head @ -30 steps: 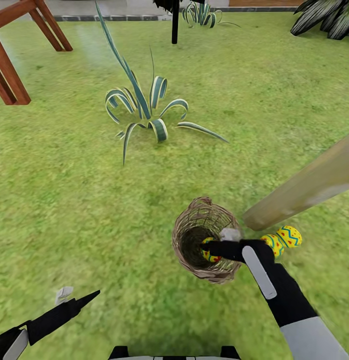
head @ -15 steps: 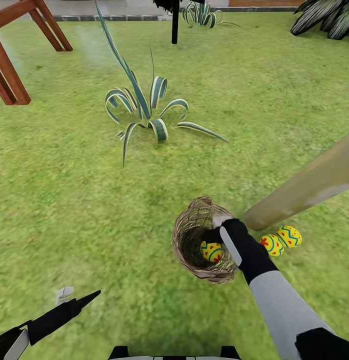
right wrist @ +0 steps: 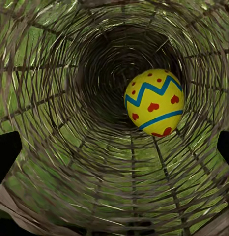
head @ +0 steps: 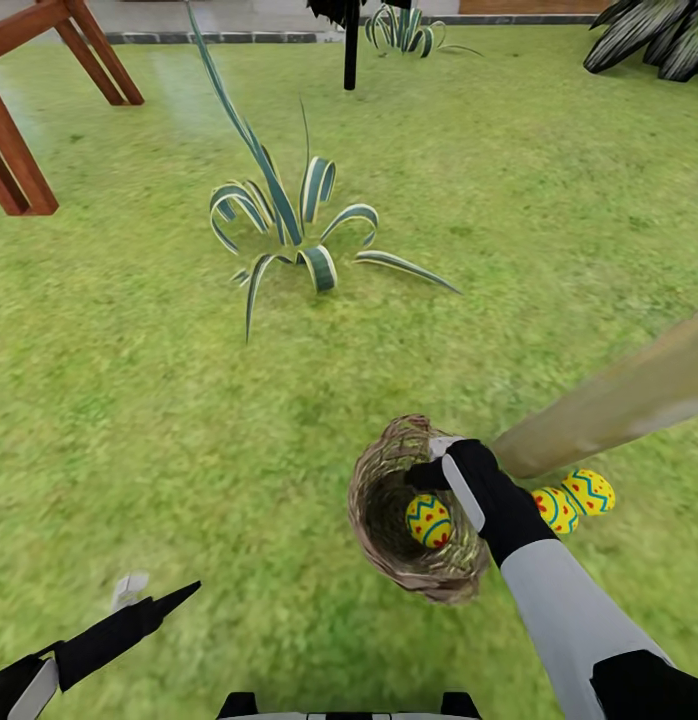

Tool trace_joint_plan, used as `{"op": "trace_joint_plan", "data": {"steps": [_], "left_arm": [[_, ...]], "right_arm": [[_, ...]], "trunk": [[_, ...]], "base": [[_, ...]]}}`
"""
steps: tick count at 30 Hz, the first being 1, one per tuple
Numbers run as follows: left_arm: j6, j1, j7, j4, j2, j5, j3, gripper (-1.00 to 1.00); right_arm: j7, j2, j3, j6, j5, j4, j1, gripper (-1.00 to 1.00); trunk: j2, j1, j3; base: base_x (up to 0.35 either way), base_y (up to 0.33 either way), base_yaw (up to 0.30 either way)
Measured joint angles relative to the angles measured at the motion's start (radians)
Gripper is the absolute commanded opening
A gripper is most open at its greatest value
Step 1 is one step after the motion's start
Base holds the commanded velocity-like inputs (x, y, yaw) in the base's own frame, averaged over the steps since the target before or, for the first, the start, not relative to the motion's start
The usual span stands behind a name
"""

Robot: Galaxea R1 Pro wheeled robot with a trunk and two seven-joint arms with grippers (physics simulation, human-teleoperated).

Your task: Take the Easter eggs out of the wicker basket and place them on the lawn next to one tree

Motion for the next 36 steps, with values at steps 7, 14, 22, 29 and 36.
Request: {"op": "trace_joint_plan", "data": {"steps": [7, 14, 22, 29, 36], "left_arm": [[0.000, 0.000, 0.000, 0.000, 0.000, 0.001, 0.001, 1.00], [0.001, 0.000, -0.002, 0.000, 0.000, 0.001, 0.001, 1.00], [0.001, 0.000, -0.003, 0.000, 0.000, 0.003, 0.001, 1.00], [0.001, 0.000, -0.001, 0.000, 0.000, 0.003, 0.001, 1.00], [0.000, 0.000, -0.001, 0.000, 0.000, 0.003, 0.001, 1.00]], "right_arm": [[0.000, 0.000, -0.001, 0.000, -0.001, 0.000, 0.000, 1.00], [0.000, 0.000, -0.003, 0.000, -0.001, 0.000, 0.000, 1.00], [0.001, 0.000, -0.006, 0.000, -0.001, 0.000, 0.000, 1.00], [0.002, -0.001, -0.007, -0.001, -0.001, 0.001, 0.000, 1.00], [0.003, -0.006, -0.007, -0.006, 0.000, 0.004, 0.000, 1.00]], "trunk": [[0.000, 0.000, 0.000], [0.000, 0.000, 0.000], [-0.056, 0.031, -0.025], [-0.105, 0.058, -0.047], [-0.154, 0.085, -0.069]], "base": [[0.055, 0.004, 0.000], [0.002, 0.000, 0.000], [0.000, 0.000, 0.000], [0.000, 0.000, 0.000], [0.000, 0.000, 0.000]]}}
